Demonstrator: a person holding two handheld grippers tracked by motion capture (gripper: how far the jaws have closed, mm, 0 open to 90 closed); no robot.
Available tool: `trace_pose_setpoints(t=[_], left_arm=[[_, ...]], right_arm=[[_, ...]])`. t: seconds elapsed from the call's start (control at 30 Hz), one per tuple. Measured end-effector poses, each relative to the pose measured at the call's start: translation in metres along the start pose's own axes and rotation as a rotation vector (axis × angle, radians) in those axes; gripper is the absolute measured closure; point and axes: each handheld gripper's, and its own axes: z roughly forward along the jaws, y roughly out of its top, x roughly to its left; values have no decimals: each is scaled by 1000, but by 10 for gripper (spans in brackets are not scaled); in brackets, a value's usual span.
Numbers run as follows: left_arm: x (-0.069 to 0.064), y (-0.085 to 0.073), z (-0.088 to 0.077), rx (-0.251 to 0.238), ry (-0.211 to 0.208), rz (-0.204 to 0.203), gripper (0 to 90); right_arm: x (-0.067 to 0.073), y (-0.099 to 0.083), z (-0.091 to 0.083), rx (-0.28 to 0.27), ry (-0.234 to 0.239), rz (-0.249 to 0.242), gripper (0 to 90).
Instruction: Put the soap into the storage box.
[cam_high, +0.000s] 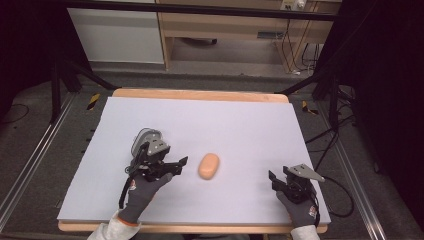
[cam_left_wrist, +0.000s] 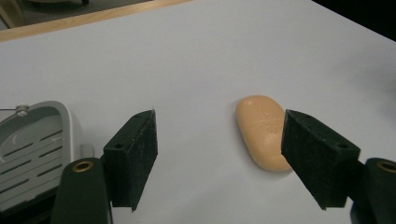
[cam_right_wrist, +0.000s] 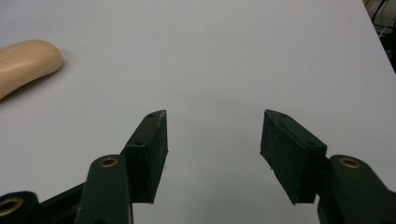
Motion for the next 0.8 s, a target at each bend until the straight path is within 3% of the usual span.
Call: trace_pose_setpoints(t=[0.8], left_arm=[[-26,4,39,52,-17,38,248]], right_arm=[[1,0,2,2,13,1,390]])
